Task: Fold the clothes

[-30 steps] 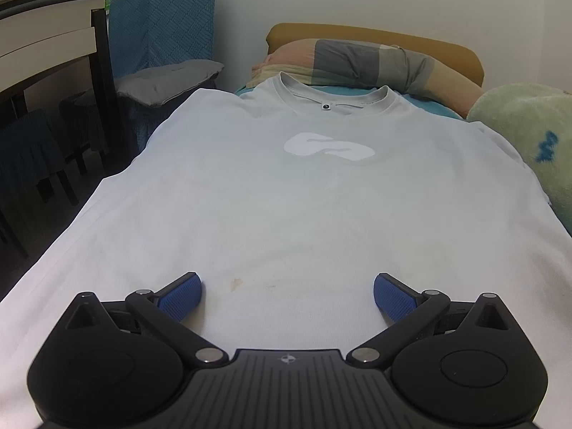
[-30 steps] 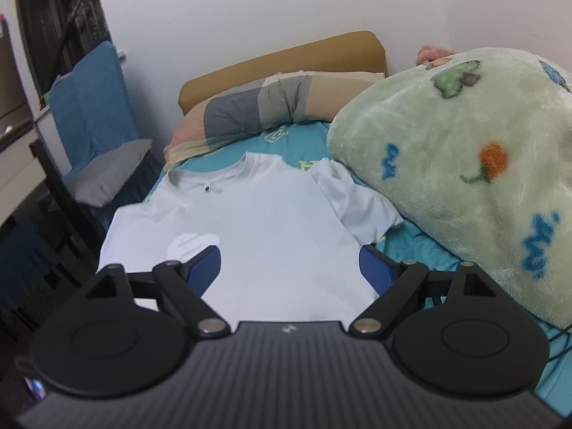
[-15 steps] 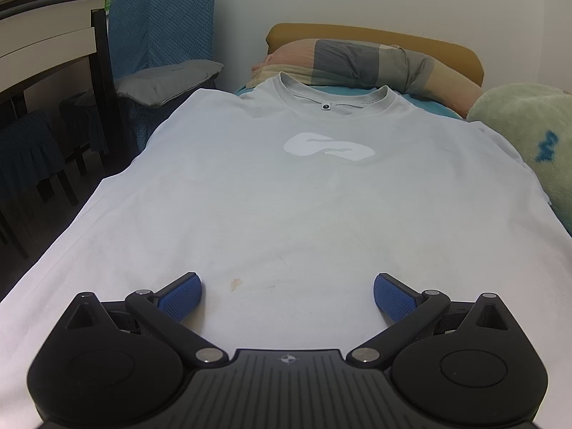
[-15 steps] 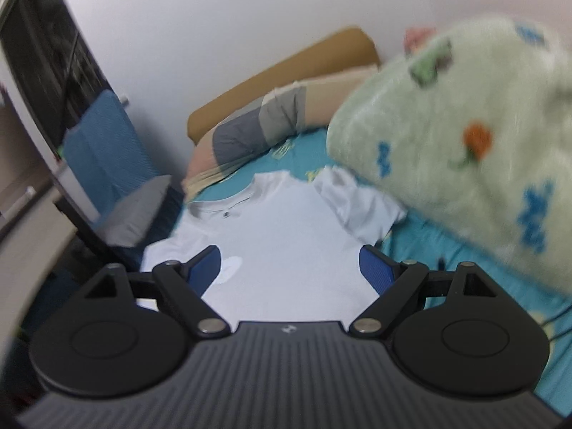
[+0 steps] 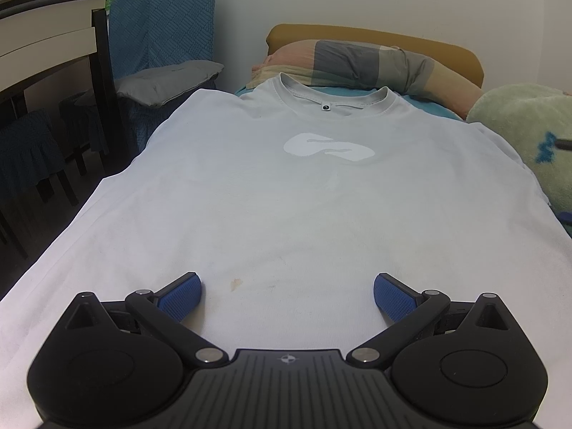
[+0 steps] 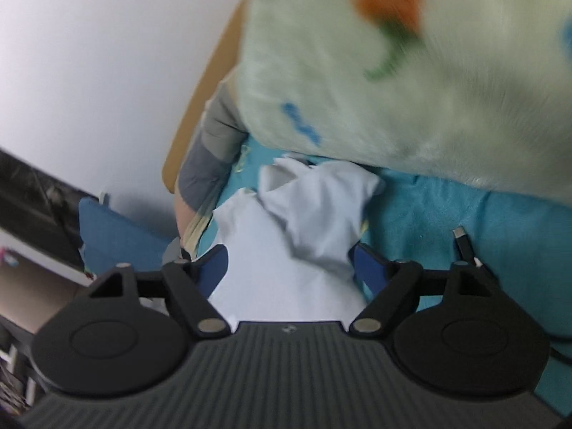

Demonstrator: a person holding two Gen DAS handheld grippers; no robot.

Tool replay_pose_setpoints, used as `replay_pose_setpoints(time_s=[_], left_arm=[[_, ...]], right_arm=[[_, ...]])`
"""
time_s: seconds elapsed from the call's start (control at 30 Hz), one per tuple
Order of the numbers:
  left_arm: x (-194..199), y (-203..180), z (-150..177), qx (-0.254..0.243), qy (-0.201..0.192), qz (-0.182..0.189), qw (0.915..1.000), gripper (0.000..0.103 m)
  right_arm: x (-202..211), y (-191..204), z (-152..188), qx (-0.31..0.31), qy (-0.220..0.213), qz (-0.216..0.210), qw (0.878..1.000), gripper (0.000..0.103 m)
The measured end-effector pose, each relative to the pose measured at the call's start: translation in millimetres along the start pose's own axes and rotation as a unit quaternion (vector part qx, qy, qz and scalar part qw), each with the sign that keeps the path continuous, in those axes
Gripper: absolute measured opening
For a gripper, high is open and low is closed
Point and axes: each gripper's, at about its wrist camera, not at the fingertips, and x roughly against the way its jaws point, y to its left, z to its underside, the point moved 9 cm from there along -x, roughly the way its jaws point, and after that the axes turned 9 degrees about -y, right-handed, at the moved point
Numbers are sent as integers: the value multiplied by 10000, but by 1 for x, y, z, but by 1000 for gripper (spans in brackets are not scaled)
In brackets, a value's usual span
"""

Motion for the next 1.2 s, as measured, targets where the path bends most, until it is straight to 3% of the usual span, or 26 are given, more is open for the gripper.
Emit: replay_pose_setpoints(time_s=[0.2, 0.4, 0.43, 0.53, 0.7, 0.8, 0.93, 1.03, 1.2], left_arm=[[0, -1, -1, -5, 10, -16, 10000, 103], [0, 0, -1, 39, -11, 12, 10000, 103], [1, 0, -1, 34, -14, 11, 10000, 103], [0, -1, -2, 12, -20, 13, 10000, 103], [1, -1, -3, 28, -49, 100, 9999, 103], [3, 1, -5, 120, -88, 203, 9997, 103], [4, 2, -5, 171, -105, 292, 9994, 103], [5, -1, -4, 69, -109, 272, 9995, 103], [3, -5, -3, -50, -88, 256, 9996, 103]], right_arm=[[-44, -18, 10, -217, -13, -136, 9997, 74], [-59, -11, 6, -390, -395, -956, 9939, 74], [-59, -12, 4, -351, -506, -951, 9936, 69], [-59, -15, 0, -176, -835, -789, 9932, 68], [-70, -7, -8, 183, -941, -624, 9934, 58], [-94, -4, -4, 264, -631, -613, 9958, 57], [-118, 7, -8, 240, -550, -715, 9956, 55], [-130, 36, -1, 1042, -447, -766, 9906, 48], [-134, 65, -7, 1719, -586, -518, 9820, 44]])
